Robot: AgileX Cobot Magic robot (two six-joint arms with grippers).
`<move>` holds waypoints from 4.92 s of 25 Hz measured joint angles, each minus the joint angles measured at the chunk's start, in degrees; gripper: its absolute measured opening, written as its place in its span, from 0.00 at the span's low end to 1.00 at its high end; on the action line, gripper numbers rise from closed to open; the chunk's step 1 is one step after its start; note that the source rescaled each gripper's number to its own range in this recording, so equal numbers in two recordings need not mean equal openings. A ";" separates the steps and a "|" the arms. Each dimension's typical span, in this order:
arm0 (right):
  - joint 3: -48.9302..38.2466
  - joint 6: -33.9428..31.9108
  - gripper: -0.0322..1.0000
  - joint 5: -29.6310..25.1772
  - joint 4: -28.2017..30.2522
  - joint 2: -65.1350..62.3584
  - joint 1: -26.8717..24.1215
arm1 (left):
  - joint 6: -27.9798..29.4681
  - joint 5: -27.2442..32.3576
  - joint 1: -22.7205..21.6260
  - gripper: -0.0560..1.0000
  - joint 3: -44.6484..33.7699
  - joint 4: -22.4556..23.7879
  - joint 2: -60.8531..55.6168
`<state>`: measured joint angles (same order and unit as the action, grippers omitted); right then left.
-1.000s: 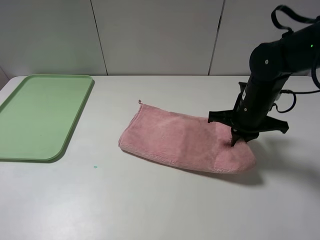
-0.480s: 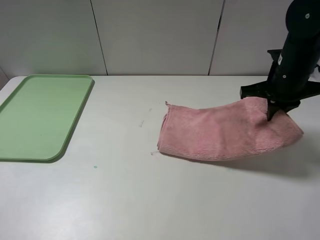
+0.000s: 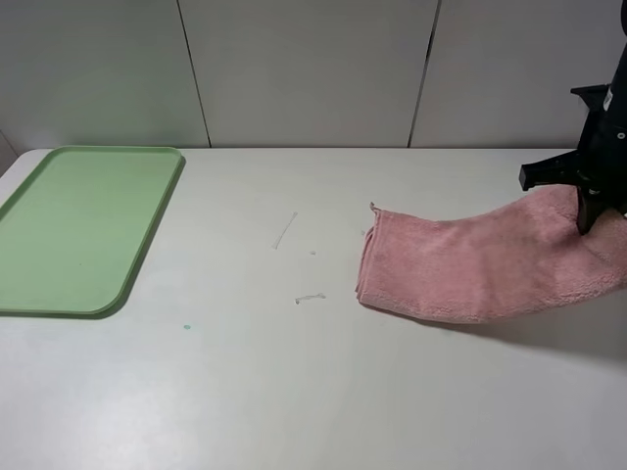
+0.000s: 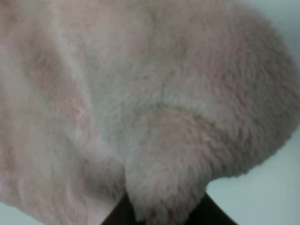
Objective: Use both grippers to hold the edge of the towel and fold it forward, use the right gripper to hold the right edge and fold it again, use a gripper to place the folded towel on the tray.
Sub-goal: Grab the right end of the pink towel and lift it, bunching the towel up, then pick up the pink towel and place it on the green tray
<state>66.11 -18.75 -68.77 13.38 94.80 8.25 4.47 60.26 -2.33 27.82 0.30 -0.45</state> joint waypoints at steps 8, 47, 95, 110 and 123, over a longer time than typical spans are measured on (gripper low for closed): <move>2.36 -0.64 0.11 -0.54 0.47 0.00 3.01 | 0.05 0.00 0.00 1.00 0.00 0.00 0.00; 12.24 -13.74 0.11 4.10 -1.92 14.02 21.97 | 0.05 0.00 0.00 1.00 0.00 0.00 0.00; -8.13 17.10 1.00 -0.98 -8.83 -23.88 21.97 | 0.05 0.00 0.00 1.00 0.00 0.00 0.00; -24.02 24.40 1.00 1.62 -13.91 -57.05 21.97 | 0.05 0.00 0.00 1.00 0.00 0.00 0.00; -36.55 24.40 1.00 10.37 -14.27 -87.41 1.82 | 0.05 0.00 0.00 1.00 0.00 0.00 0.00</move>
<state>29.56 5.65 -58.40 -0.89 7.39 10.07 4.52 60.26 -2.33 27.82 0.30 -0.45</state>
